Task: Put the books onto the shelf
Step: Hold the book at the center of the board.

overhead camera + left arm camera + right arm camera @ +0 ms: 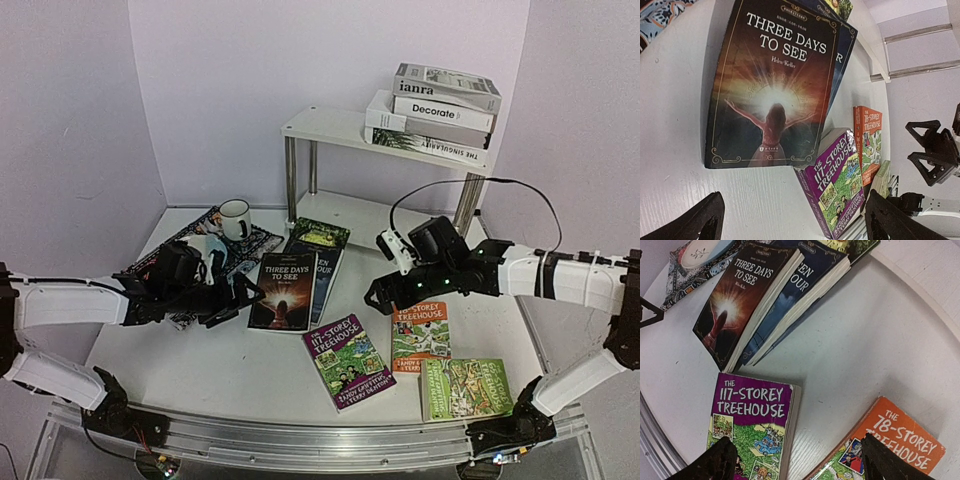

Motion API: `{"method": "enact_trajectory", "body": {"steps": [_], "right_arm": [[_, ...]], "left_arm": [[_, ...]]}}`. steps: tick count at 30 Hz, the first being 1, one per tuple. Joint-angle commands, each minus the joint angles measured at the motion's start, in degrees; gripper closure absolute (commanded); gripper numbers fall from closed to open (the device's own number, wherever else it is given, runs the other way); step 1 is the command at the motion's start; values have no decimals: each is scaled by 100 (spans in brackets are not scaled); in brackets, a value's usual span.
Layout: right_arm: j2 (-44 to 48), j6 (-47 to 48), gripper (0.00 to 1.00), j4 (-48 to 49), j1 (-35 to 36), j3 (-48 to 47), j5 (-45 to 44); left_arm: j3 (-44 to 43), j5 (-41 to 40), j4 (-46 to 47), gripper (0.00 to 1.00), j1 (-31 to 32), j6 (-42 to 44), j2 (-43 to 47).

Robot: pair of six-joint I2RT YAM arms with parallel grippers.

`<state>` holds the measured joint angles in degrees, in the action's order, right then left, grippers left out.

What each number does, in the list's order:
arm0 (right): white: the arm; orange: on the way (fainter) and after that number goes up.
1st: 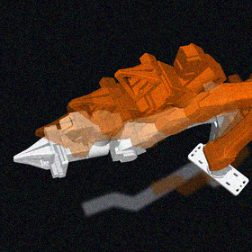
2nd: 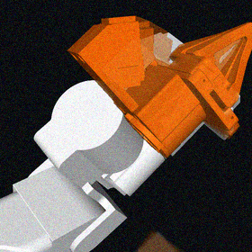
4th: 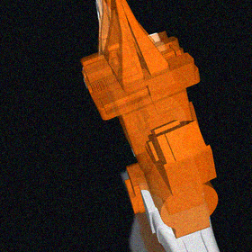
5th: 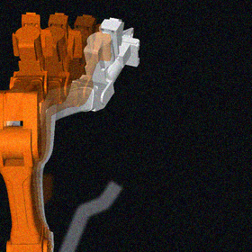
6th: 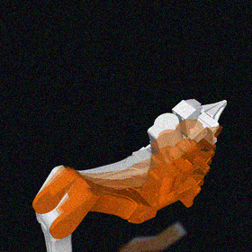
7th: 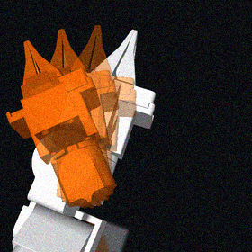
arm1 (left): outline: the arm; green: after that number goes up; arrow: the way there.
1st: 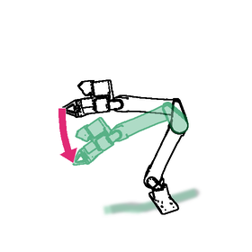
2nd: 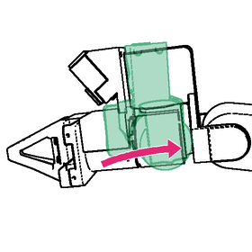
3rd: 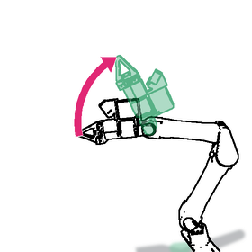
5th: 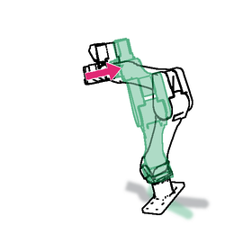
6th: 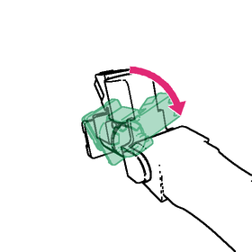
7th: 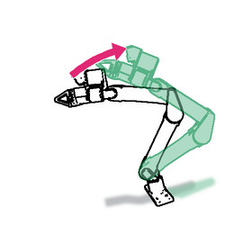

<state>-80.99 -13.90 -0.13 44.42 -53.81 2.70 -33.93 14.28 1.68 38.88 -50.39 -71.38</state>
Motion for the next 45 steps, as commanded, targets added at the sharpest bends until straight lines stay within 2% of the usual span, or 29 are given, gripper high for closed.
{"method": "enact_trajectory", "body": {"steps": [1, 10, 19, 29, 33, 39, 43, 45], "right_arm": [[95, -510, 12, 149, 46, 337, 338], [-13, -973, 11, 229, 77, 872, 579], [-333, -1201, 16, 304, 204, 1069, 796], [-631, -1433, 19, 529, 490, 1176, 842], [-855, -1500, 24, 577, 582, 1117, 794], [-1075, -1560, 30, 642, 636, 984, 665], [-1216, -1575, 46, 654, 634, 897, 742], [-1305, -1611, 49, 663, 639, 878, 789]], "left_arm": [[-47, -82, 369, 1, 300, -308, -233], [-204, -75, 630, 2, 1134, -727, -950], [-685, 86, 860, 4, 1810, -1078, -1758], [-882, 341, 1410, 7, 2123, -1375, -2440], [-969, 475, 1545, 8, 2123, -1361, -2602], [-1095, 656, 1752, 15, 2123, -1314, -2845], [-1201, 774, 1819, 19, 2123, -1298, -3037], [-1246, 791, 1887, 20, 2115, -1305, -3127]]}}
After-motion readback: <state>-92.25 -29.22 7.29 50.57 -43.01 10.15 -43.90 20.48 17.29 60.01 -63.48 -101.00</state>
